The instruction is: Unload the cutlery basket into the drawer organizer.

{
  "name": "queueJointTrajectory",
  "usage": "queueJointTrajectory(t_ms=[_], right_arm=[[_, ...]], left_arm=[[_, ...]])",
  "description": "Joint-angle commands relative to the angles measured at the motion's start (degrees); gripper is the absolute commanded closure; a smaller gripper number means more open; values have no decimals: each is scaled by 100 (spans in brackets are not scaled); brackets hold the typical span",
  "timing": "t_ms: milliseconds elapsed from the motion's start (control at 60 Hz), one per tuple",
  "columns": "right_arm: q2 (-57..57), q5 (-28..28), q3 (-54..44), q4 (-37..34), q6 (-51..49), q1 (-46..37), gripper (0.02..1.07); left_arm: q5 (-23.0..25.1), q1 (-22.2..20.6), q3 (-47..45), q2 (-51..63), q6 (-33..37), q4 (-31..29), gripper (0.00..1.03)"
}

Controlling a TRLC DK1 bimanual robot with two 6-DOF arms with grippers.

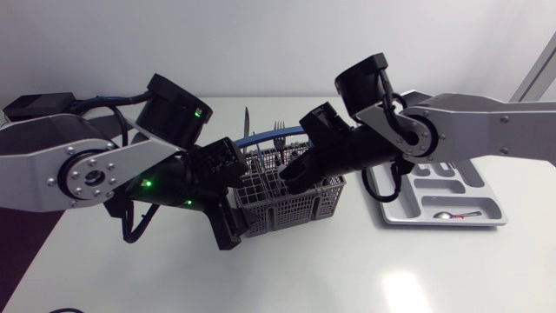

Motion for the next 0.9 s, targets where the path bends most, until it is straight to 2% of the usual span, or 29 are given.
queueJointTrajectory(t_ms=[0, 650, 883], right_arm=[[-219, -71, 65, -172, 21, -2, 101], [-992, 316, 417, -1376, -401, 437, 101], [-1783, -1, 487, -1991, -295, 68, 101]], left_arm=[[43, 18, -152, 103, -106, 45, 14], [43, -70, -169, 112, -88, 98, 14], [43, -70, -178, 103, -62, 98, 14]])
